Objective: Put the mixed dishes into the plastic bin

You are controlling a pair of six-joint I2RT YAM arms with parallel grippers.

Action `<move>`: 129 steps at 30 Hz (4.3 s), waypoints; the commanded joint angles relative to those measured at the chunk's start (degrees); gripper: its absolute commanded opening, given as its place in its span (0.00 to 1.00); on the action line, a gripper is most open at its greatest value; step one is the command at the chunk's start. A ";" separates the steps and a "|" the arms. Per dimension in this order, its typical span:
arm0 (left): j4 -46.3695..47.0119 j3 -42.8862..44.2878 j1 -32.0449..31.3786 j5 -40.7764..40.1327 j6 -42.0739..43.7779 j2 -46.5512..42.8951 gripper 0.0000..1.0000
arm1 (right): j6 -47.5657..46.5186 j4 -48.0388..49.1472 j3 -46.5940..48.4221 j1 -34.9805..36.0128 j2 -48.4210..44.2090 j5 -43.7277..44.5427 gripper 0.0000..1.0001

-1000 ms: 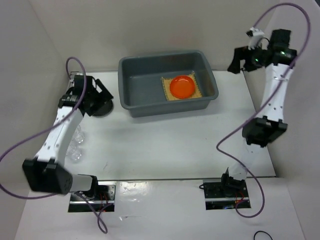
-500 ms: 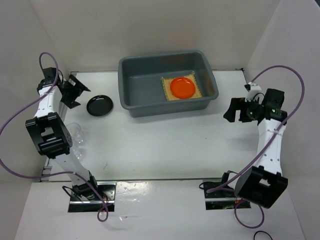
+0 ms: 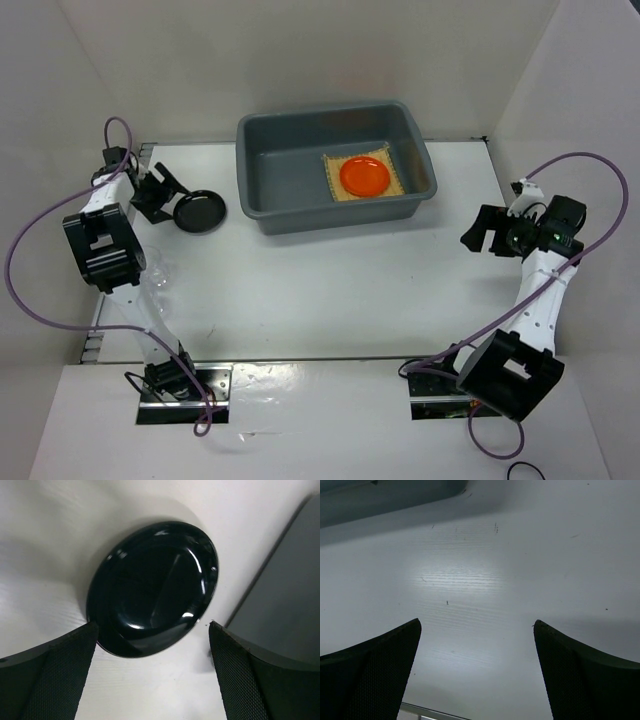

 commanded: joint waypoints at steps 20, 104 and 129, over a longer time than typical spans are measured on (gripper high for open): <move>2.03 4.37 1.87 10.72 4.39 12.81 0.58 | 3.16 4.69 -2.03 -8.01 -8.46 1.95 0.98; 7.12 85.59 -43.22 2.47 -41.84 56.15 0.51 | -0.88 6.71 -2.99 -12.32 9.92 -8.25 0.97; -23.53 85.59 -42.78 -22.72 1.30 29.87 0.61 | 0.18 8.04 -3.00 -12.32 15.17 -9.82 0.97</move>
